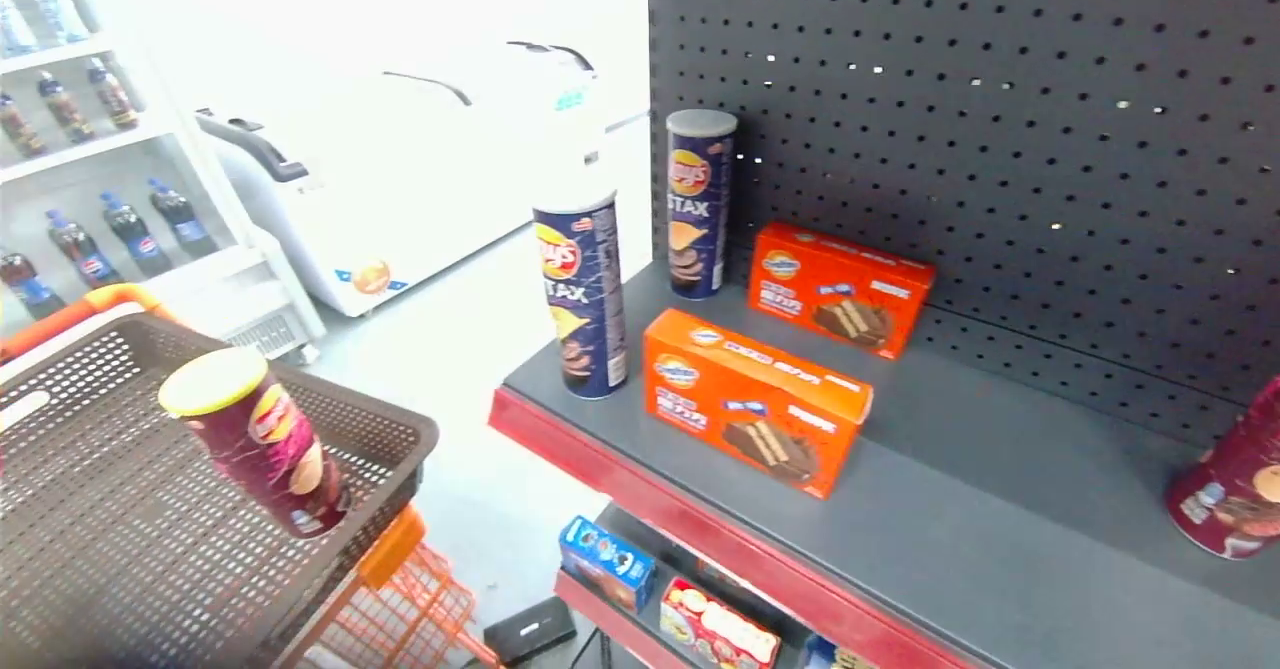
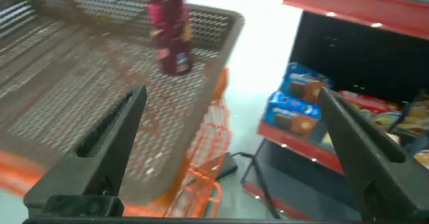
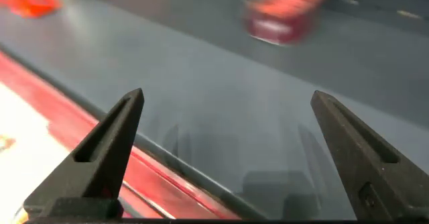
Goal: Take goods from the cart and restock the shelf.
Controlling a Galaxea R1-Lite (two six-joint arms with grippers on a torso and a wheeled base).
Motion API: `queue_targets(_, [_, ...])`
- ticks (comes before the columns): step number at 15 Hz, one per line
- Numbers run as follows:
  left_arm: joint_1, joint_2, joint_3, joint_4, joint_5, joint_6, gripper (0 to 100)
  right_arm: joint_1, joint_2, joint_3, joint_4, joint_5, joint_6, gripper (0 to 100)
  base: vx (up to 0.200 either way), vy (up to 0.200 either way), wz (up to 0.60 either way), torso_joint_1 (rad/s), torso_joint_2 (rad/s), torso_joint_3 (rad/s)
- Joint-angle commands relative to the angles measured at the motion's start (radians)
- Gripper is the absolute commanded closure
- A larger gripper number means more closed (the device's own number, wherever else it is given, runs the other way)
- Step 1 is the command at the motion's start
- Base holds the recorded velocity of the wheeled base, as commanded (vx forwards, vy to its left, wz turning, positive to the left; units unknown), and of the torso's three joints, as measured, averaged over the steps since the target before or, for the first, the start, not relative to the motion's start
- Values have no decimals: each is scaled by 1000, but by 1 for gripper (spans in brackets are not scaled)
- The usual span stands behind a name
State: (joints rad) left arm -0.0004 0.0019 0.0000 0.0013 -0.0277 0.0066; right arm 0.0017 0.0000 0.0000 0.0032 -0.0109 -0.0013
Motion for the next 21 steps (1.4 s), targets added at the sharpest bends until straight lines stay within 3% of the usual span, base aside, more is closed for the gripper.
queue_targets(1, [-1,0,0,0,0,0,0,0,2,0,0,0,0,0,0,0,600,7,2,2])
queue_targets(3, [0,1,0,0,3,0,0,0,2,0,0,0,0,0,0,0,600,2,5,2])
queue_targets(11, [0,0,-8,-10,-3,10,0,0,0,0,0,0,0,0,0,0,0,0,0,0])
queue_targets(13, [-16,142,-230,45,-24,64,0,0,0,0,0,0,0,0,0,0,0,0,0,0])
queue_targets(15, [-33,389,-430,80,-35,81,0,0,0,0,0,0,0,0,0,0,0,0,0,0])
queue_targets(17, [-75,630,-494,25,-89,81,0,0,2,0,0,0,0,0,0,0,0,0,0,0])
queue_targets(18, [-89,724,-489,-60,-89,81,0,0,0,0,0,0,0,0,0,0,0,0,0,0])
queue_targets(20, [-53,888,-443,-230,-89,85,0,0,2,0,0,0,0,0,0,0,0,0,0,0])
queue_targets(21, [-55,932,-442,-261,-87,84,0,0,0,0,0,0,0,0,0,0,0,0,0,0])
